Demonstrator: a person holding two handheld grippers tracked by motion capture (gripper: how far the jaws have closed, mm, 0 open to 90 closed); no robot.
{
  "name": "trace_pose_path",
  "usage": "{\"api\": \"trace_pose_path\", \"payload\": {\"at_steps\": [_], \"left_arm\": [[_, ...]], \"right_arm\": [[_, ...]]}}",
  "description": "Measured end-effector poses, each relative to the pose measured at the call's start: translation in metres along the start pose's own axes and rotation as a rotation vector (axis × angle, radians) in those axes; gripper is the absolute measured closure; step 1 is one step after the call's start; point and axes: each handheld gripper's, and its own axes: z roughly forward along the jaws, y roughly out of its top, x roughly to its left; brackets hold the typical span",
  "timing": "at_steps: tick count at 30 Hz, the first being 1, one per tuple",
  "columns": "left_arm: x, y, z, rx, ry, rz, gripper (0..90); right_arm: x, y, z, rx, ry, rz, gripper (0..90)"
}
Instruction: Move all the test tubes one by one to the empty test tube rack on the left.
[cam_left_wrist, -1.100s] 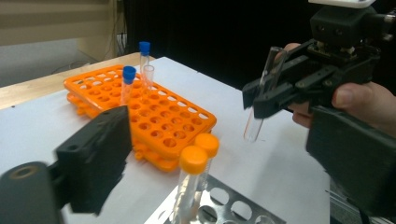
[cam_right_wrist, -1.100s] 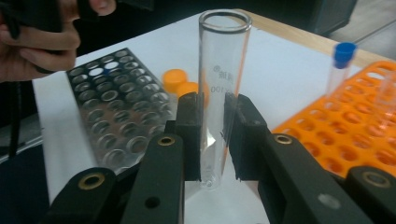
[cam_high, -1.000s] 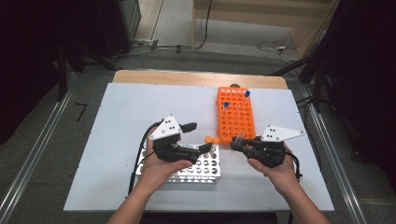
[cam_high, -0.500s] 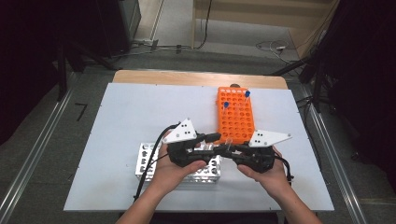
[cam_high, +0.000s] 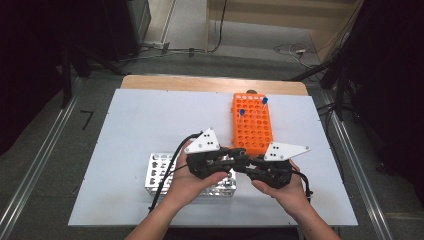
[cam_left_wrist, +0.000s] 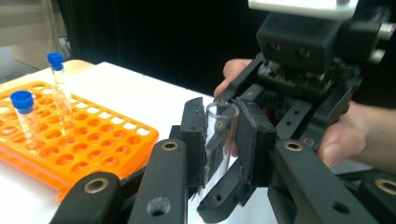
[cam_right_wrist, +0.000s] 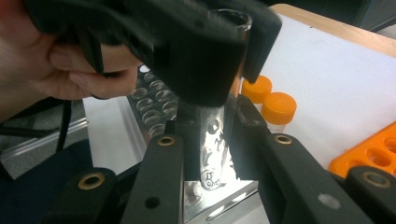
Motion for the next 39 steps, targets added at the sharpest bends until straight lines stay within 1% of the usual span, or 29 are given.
{"api": "trace_pose_path", "payload": {"at_steps": [10,11,13,17,18,21,24,26,27,30,33,35,39], "left_arm": [[0.001,0.000,-0.001,-0.001,0.005,0.009,76.7],[0.001,0.000,-0.001,-0.005,0.008,0.007,76.8],[0.002,0.002,-0.004,-0.012,0.012,0.008,76.8],[0.007,0.004,-0.012,-0.032,0.030,0.004,76.8],[0.009,0.004,-0.014,-0.031,0.037,0.002,76.8],[0.015,0.003,-0.023,-0.041,0.059,-0.010,76.8],[0.022,0.002,-0.031,-0.047,0.087,-0.018,76.8],[0.026,0.000,-0.037,-0.056,0.102,-0.032,76.8],[0.029,0.000,-0.040,-0.057,0.117,-0.036,76.8],[0.035,-0.003,-0.045,-0.057,0.148,-0.042,76.7],[0.040,-0.007,-0.047,-0.059,0.174,-0.053,76.8],[0.044,-0.011,-0.046,-0.058,0.182,-0.062,76.7],[0.049,-0.020,-0.043,-0.050,0.211,-0.074,76.8]], "right_arm": [[0.000,-0.001,0.000,-0.003,0.002,0.001,73.2],[0.000,-0.001,0.000,-0.001,0.000,-0.007,71.1],[0.000,-0.002,0.000,-0.001,0.001,-0.020,62.9],[-0.004,-0.004,-0.005,-0.028,0.028,-0.018,46.6],[-0.007,-0.004,-0.008,-0.037,0.026,-0.013,42.6],[-0.016,-0.006,-0.016,-0.062,0.001,-0.007,33.7],[-0.027,-0.010,-0.026,-0.086,-0.031,0.010,29.0],[-0.034,-0.014,-0.033,-0.109,-0.053,0.025,27.7],[-0.037,-0.015,-0.037,-0.120,-0.062,0.029,27.2],[-0.048,-0.019,-0.048,-0.148,-0.095,0.048,26.6],[-0.056,-0.023,-0.056,-0.160,-0.129,0.063,25.7],[-0.061,-0.025,-0.059,-0.165,-0.145,0.071,24.5],[-0.069,-0.029,-0.062,-0.152,-0.177,0.091,19.3]]}}
